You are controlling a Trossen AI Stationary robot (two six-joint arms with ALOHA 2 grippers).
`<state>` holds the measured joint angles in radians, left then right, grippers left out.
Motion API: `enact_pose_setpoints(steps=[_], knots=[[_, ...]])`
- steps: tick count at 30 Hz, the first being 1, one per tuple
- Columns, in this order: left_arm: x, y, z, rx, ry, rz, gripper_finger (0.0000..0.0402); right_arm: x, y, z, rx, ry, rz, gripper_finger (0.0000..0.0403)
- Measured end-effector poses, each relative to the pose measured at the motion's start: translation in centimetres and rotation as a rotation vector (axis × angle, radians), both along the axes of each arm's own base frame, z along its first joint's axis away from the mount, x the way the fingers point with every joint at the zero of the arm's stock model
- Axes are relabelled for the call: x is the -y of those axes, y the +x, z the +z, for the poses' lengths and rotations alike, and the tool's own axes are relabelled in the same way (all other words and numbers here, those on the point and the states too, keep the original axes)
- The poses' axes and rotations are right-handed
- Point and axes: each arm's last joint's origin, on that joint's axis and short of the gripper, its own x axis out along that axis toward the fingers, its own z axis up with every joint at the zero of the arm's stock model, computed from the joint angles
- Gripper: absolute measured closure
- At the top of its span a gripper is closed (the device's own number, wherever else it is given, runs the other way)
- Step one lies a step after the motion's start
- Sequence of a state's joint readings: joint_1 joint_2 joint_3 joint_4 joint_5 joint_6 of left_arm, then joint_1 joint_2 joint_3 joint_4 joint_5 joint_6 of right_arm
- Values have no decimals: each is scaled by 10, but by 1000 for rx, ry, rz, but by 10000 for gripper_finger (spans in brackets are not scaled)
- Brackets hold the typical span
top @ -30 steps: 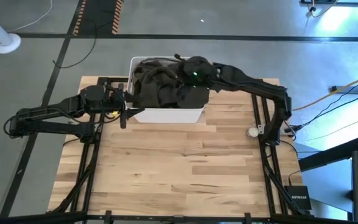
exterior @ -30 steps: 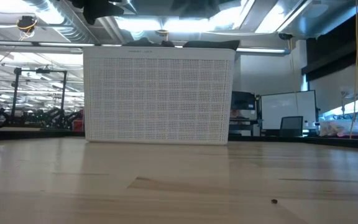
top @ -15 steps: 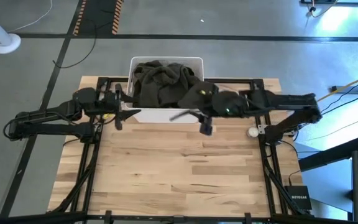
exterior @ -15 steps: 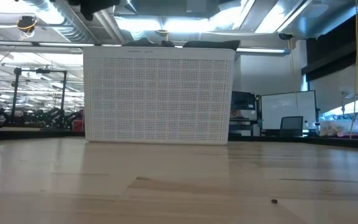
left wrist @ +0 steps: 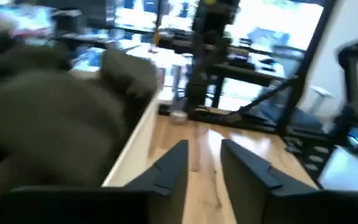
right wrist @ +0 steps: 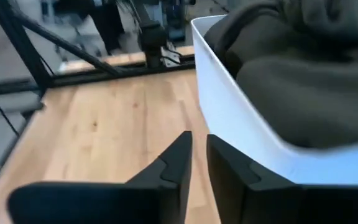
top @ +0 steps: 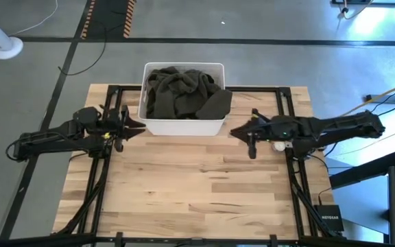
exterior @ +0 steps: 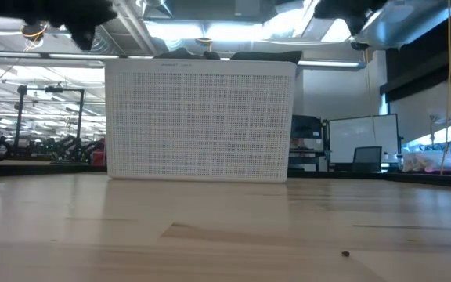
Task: Sort clothes
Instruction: Return to Home Position
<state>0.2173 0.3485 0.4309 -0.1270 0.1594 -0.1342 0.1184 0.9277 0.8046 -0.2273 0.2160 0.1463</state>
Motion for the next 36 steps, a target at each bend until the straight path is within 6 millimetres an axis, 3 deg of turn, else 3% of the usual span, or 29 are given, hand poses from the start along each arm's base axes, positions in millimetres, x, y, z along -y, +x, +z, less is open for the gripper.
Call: enact_pose_setpoints(steps=[5,11,20,28,36], knots=[[-4,-7,-34,-96,-26,173,363,3,-29,-36,106,111,-7,365],[-2,-11,-52,-51,-16,194,399,6,-51,-65,246,163,-23,393],[6,-23,-65,42,20,38,400,7,-64,-101,287,170,-10,382],[6,-20,-74,13,12,20,399,6,-72,-122,323,186,70,398],[5,-17,-88,-31,8,20,401,8,-83,-142,363,131,62,389]])
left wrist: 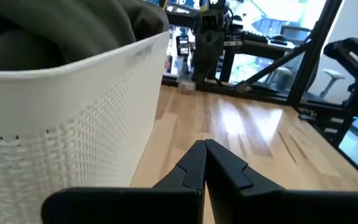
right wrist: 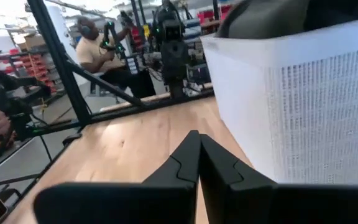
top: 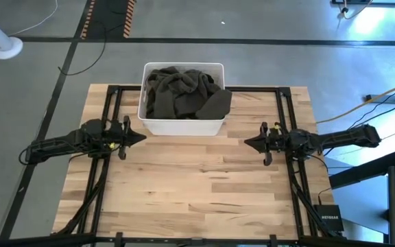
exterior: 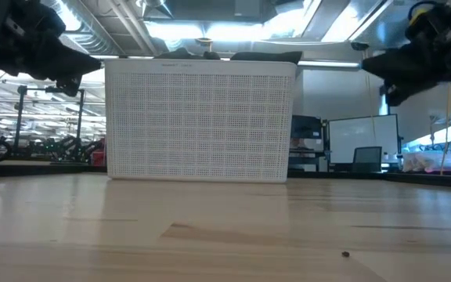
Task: Sort clothes
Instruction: Return to Home Position
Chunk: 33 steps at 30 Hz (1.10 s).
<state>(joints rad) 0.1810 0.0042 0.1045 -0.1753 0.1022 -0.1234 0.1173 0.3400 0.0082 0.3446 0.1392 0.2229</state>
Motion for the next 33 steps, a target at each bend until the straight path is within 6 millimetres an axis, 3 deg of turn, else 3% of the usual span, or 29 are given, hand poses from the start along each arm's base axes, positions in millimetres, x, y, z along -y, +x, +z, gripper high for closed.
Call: enact_pose_setpoints(steps=[10,14,22,33], knots=[[0,0,-1,-10,7,0,399,1,-17,-6,-41,-30,19,391],[-1,0,0,-7,17,10,400,1,-22,-1,22,-22,51,390],[-1,0,2,19,7,34,401,-1,-20,-5,-32,-21,116,389],[-11,5,-14,100,-46,175,401,-1,-19,-5,-37,-22,114,388]])
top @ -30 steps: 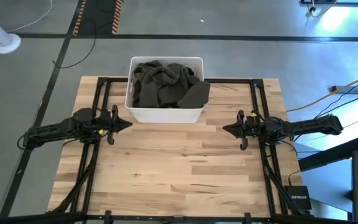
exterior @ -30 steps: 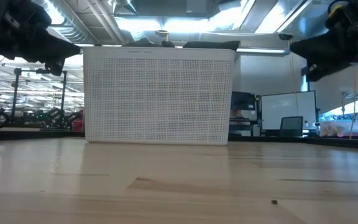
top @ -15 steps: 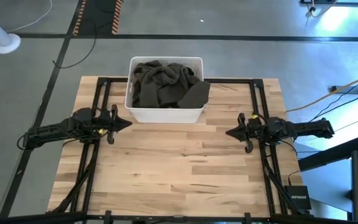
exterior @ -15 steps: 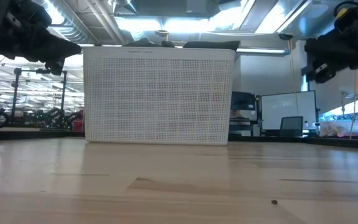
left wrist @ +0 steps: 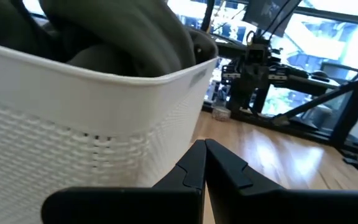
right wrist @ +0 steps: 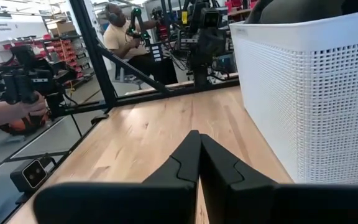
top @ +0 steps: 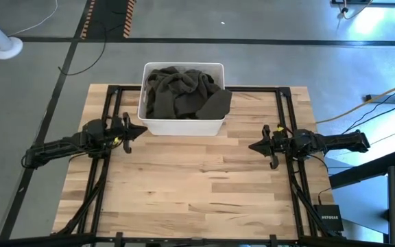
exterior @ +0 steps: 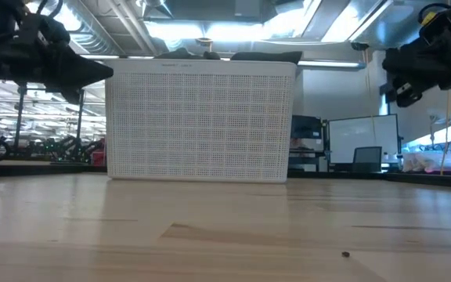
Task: Sort clothes
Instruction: Return to Home Position
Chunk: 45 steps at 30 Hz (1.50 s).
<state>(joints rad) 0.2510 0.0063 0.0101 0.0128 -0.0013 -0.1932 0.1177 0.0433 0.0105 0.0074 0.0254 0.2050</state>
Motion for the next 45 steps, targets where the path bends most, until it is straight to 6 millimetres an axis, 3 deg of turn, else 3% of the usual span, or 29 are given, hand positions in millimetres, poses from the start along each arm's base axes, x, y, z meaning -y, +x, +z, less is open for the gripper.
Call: enact_pose_setpoints(steps=[11,45], knots=[[-2,0,0,-29,91,20,400,0,0,0,0,0,0,388],[-2,0,-1,-31,91,19,400,0,0,0,-1,-1,0,388]])
